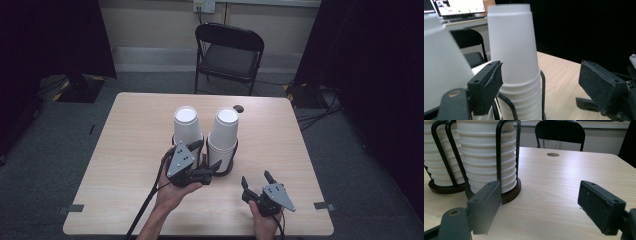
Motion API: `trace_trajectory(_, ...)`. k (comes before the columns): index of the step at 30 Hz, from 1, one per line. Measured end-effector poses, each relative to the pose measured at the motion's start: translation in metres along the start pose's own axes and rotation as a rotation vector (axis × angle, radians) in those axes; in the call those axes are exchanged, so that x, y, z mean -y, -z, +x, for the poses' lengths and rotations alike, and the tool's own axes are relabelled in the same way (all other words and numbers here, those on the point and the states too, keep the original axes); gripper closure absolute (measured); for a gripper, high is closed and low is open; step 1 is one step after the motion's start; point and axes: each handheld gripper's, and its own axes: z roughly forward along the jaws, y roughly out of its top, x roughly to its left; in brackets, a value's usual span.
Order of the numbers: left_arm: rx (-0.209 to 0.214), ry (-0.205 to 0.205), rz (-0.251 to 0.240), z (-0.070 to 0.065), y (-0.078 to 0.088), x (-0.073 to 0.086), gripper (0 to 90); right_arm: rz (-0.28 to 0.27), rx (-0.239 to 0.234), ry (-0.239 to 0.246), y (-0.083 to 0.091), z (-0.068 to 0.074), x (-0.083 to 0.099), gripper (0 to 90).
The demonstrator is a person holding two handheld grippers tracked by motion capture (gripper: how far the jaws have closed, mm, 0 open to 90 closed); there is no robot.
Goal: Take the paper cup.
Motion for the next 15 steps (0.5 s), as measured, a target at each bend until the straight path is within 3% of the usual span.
trace_trajectory(15, 0.011, -0.001, -0.011, 0.012, -0.015, -0.028, 16.1, 0.002, -0.001, 0.002, 0.0, 0.0, 0.0, 18.1)
